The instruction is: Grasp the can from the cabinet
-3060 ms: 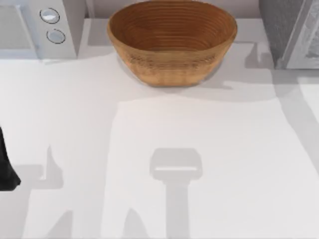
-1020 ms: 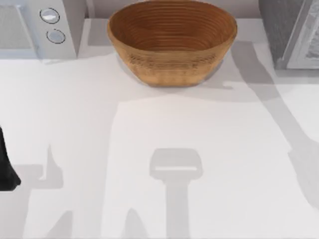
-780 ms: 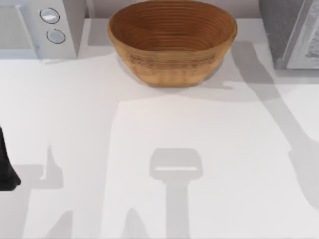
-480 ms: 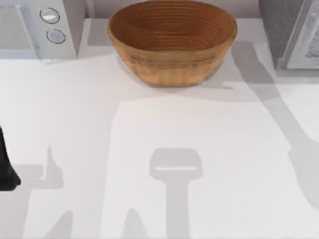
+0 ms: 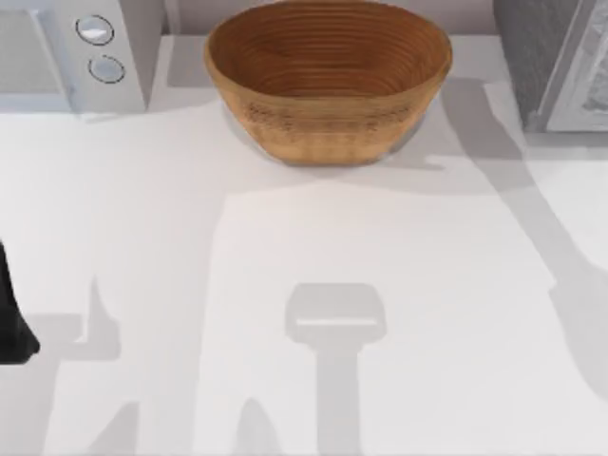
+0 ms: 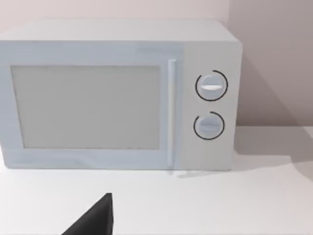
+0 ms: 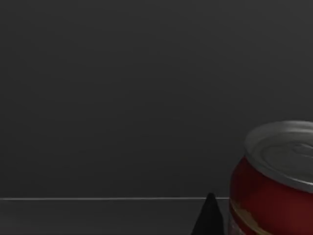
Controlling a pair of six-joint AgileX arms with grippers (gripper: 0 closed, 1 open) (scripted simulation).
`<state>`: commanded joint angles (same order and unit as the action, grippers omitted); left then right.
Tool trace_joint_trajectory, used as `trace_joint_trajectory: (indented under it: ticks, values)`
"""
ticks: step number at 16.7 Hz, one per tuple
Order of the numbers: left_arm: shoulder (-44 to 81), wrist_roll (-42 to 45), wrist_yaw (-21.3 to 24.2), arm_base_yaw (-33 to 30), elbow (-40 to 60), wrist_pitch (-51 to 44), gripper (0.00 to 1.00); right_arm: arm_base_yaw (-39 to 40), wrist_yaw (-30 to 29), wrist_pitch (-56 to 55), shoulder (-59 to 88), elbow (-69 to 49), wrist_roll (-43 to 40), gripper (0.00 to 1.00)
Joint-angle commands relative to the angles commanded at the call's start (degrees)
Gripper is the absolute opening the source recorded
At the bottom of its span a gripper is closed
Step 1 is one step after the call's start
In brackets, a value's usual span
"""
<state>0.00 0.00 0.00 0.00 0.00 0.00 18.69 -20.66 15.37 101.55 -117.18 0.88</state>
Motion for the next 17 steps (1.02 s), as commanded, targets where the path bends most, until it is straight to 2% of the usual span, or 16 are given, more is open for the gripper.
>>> trace_joint_trajectory:
  ticks: [8,17]
  values:
    - [0.0,0.0,0.0,0.0,0.0,0.0,1.0,0.76,-0.68,0.66,-0.97,0.22,0.09,0.0]
    - [0.0,0.0,0.0,0.0,0.0,0.0,1.0,14.96,-14.57,15.72,-21.61,5.67,0.02,0.0]
